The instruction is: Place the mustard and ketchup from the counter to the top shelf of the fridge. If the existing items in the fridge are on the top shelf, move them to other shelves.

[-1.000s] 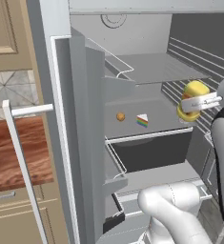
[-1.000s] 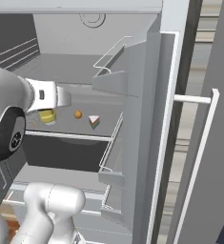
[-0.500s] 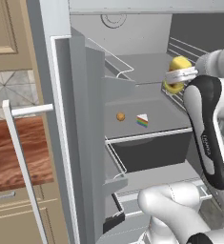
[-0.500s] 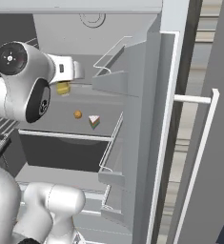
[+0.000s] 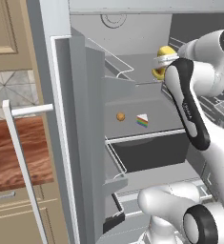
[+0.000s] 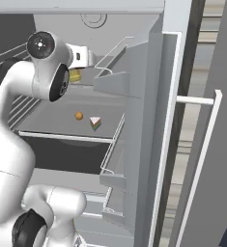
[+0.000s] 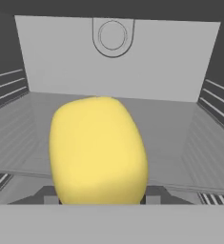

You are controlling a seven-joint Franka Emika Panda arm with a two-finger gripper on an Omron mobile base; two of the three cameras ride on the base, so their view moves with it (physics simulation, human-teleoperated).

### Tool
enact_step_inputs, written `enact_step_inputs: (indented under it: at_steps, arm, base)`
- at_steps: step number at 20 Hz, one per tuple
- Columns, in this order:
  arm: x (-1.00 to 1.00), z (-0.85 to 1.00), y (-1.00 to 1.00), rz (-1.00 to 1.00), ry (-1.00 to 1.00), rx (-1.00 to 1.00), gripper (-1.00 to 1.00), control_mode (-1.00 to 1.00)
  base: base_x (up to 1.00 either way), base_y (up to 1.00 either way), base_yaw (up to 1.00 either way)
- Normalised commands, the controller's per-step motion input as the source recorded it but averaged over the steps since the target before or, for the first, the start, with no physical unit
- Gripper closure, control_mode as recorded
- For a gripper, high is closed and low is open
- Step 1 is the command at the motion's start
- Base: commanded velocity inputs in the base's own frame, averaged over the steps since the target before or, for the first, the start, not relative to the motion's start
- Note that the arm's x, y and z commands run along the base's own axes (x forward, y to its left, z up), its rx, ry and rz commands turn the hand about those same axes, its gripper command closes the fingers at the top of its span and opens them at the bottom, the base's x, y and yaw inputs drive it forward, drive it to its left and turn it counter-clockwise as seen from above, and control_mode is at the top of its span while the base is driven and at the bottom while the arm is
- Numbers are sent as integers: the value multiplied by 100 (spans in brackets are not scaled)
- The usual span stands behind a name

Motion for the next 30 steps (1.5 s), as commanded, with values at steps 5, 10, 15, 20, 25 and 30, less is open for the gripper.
enact_step_inputs:
  at_steps: [5, 10, 15, 20, 25, 30]
  arm:
    - [93, 0, 0, 0, 0, 0, 100, -100]
    - [99, 0, 0, 0, 0, 0, 100, -100]
    - [68, -6, 0, 0, 6, 0, 100, -100]
    - [38, -14, -1, 0, 9, 0, 100, -100]
    - [9, -20, -2, 0, 3, 0, 100, -100]
    - [0, -26, -1, 0, 0, 0, 100, -100]
  base:
    - [0, 0, 0]
    - [0, 0, 0]
    - [0, 0, 0]
    - [0, 0, 0]
    - [0, 0, 0]
    - [0, 0, 0]
